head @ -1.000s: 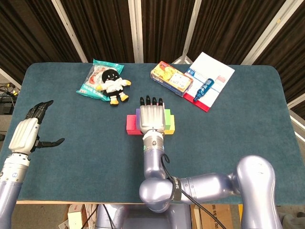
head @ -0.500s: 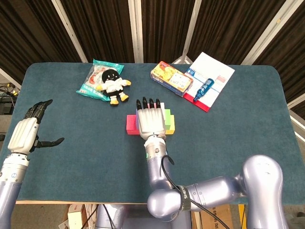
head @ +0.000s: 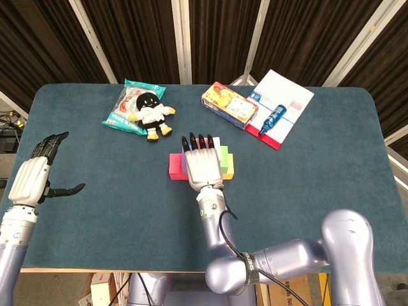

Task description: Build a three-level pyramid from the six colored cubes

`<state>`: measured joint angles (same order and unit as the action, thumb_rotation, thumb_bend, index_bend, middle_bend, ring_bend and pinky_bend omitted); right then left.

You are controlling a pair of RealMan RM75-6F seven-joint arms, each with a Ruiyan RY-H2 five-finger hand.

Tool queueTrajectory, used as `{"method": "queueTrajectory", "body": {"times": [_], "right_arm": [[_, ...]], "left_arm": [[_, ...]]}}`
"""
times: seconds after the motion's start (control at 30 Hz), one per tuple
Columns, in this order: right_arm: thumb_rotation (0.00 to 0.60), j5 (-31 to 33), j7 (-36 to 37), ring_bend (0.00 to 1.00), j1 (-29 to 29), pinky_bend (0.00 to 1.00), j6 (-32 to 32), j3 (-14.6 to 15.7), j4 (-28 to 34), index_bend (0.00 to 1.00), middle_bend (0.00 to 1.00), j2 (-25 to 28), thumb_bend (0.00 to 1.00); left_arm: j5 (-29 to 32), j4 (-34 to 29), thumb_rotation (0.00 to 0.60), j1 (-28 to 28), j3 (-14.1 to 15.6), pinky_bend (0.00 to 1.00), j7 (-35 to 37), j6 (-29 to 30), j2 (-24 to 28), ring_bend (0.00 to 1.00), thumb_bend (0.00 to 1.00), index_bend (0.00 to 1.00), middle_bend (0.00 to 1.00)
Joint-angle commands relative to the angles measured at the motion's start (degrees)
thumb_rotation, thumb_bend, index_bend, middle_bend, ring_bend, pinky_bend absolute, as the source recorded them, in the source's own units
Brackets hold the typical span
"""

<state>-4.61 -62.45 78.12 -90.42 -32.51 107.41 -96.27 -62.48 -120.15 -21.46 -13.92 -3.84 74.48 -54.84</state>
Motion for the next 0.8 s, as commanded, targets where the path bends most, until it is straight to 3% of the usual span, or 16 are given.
{"method": "queueTrajectory", "body": {"times": [0.03, 0.8], "right_arm": [[0.6, -1.37, 1.2, 0.0, -0.33, 0.0, 0.92, 0.5, -1.22, 0.0, 0.0, -0.83, 0.32], [0.6, -10.3, 3.48, 0.0, -0.83, 0.0, 3.4, 3.47, -9.0, 0.0, 0.0, -4.29, 0.32]], "left_arm": [[0.03, 0.06, 0.6, -0.01, -0.04, 0.0, 0.11, -0.03, -0.01, 0.0, 0.13, 0.0, 0.06], [0.07, 0.46, 0.6, 0.11, -0.37, 0.0, 0.83, 0.17, -0.28, 0.0, 0.13, 0.0, 0.06]]}}
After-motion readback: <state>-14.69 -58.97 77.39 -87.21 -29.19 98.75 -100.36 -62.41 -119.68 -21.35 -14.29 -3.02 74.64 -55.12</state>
